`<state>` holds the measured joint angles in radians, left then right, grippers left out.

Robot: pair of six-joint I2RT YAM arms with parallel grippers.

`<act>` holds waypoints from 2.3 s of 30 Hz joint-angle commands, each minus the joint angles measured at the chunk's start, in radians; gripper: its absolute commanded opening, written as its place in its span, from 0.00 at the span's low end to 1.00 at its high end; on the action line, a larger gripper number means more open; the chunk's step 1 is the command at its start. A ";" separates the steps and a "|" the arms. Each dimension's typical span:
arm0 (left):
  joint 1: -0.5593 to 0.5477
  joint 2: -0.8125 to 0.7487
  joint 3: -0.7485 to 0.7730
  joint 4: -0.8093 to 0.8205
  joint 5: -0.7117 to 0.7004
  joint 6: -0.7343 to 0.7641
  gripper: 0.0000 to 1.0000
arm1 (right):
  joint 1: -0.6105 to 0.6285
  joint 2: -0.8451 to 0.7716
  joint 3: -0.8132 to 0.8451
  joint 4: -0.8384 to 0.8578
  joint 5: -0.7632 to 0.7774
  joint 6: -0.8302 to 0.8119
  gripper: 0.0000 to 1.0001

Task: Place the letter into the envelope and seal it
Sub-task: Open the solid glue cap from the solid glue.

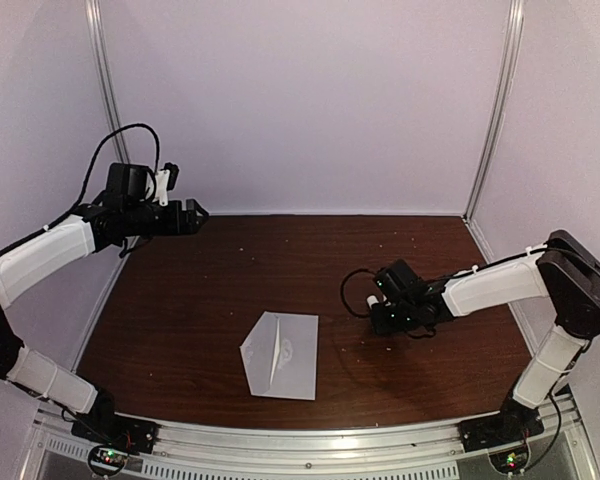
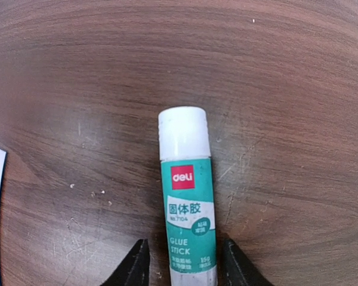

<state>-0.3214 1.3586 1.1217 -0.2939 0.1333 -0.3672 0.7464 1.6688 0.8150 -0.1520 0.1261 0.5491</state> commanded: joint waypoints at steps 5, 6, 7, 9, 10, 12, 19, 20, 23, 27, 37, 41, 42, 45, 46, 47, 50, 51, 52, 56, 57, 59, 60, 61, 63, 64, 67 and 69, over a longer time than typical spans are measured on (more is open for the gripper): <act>0.001 -0.029 -0.028 0.053 0.044 -0.009 0.92 | -0.002 0.012 0.020 0.035 -0.004 0.012 0.20; 0.001 -0.040 -0.043 0.076 0.060 -0.007 0.92 | -0.002 0.005 0.016 0.042 -0.006 0.017 0.17; 0.001 -0.057 -0.057 0.100 0.078 -0.003 0.92 | -0.001 -0.007 0.011 0.051 -0.010 0.022 0.14; 0.001 -0.087 -0.085 0.156 0.121 0.004 0.92 | -0.001 -0.033 0.002 0.068 -0.022 0.027 0.10; -0.001 -0.101 -0.096 0.184 0.140 0.008 0.92 | -0.001 -0.049 0.002 0.069 -0.028 0.029 0.09; -0.001 -0.116 -0.102 0.230 0.175 0.015 0.92 | -0.001 -0.086 0.010 0.065 -0.039 0.025 0.06; -0.036 -0.093 0.005 0.274 0.290 -0.055 0.91 | 0.001 -0.264 0.023 0.095 -0.107 0.007 0.01; -0.056 -0.093 0.014 0.285 0.298 -0.061 0.92 | 0.004 -0.299 0.020 0.117 -0.121 0.007 0.01; -0.121 -0.088 0.020 0.366 0.340 -0.066 0.92 | 0.029 -0.366 0.023 0.198 -0.155 0.001 0.01; -0.162 -0.084 -0.065 0.477 0.436 -0.070 0.92 | 0.087 -0.404 0.036 0.314 -0.154 -0.010 0.01; -0.264 -0.044 -0.161 0.649 0.666 -0.112 0.92 | 0.279 -0.290 0.128 0.591 -0.078 -0.064 0.01; -0.282 -0.067 -0.181 0.694 0.697 -0.118 0.92 | 0.324 -0.239 0.166 0.642 -0.051 -0.079 0.01; -0.284 -0.073 -0.185 0.704 0.705 -0.120 0.92 | 0.330 -0.229 0.173 0.650 -0.049 -0.078 0.00; -0.293 -0.078 -0.191 0.732 0.738 -0.130 0.92 | 0.345 -0.205 0.185 0.672 -0.048 -0.078 0.00; -0.297 -0.076 -0.191 0.735 0.743 -0.133 0.92 | 0.348 -0.202 0.185 0.681 -0.048 -0.076 0.00; -0.300 -0.075 -0.190 0.736 0.744 -0.134 0.92 | 0.352 -0.200 0.184 0.692 -0.047 -0.073 0.00; -0.307 -0.067 -0.189 0.736 0.748 -0.138 0.92 | 0.360 -0.193 0.185 0.719 -0.044 -0.068 0.00; -0.308 -0.063 -0.188 0.735 0.751 -0.140 0.92 | 0.362 -0.190 0.186 0.725 -0.046 -0.066 0.00; -0.310 -0.058 -0.186 0.733 0.751 -0.142 0.92 | 0.365 -0.186 0.188 0.732 -0.048 -0.066 0.00; -0.318 -0.041 -0.186 0.749 0.771 -0.158 0.92 | 0.374 -0.163 0.204 0.740 -0.066 -0.067 0.00; -0.319 -0.038 -0.187 0.757 0.777 -0.165 0.92 | 0.376 -0.157 0.208 0.738 -0.070 -0.069 0.00; -0.322 -0.035 -0.193 0.775 0.787 -0.179 0.91 | 0.381 -0.144 0.217 0.738 -0.075 -0.070 0.00; -0.324 -0.034 -0.195 0.783 0.789 -0.186 0.89 | 0.383 -0.138 0.221 0.738 -0.076 -0.071 0.00; -0.324 -0.035 -0.197 0.792 0.793 -0.191 0.87 | 0.384 -0.134 0.224 0.738 -0.078 -0.072 0.00; -0.324 -0.032 -0.201 0.805 0.796 -0.202 0.78 | 0.388 -0.127 0.230 0.741 -0.081 -0.074 0.00; -0.324 -0.030 -0.203 0.809 0.797 -0.206 0.75 | 0.390 -0.124 0.233 0.742 -0.081 -0.075 0.00; -0.324 -0.021 -0.203 0.814 0.797 -0.217 0.65 | 0.396 -0.115 0.242 0.748 -0.088 -0.079 0.00; -0.324 -0.015 -0.203 0.814 0.797 -0.222 0.61 | 0.398 -0.110 0.247 0.749 -0.092 -0.081 0.00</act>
<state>-0.6388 1.3319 0.9215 0.4503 0.9028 -0.5701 1.1320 1.5394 1.0214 0.5640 0.0517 0.4889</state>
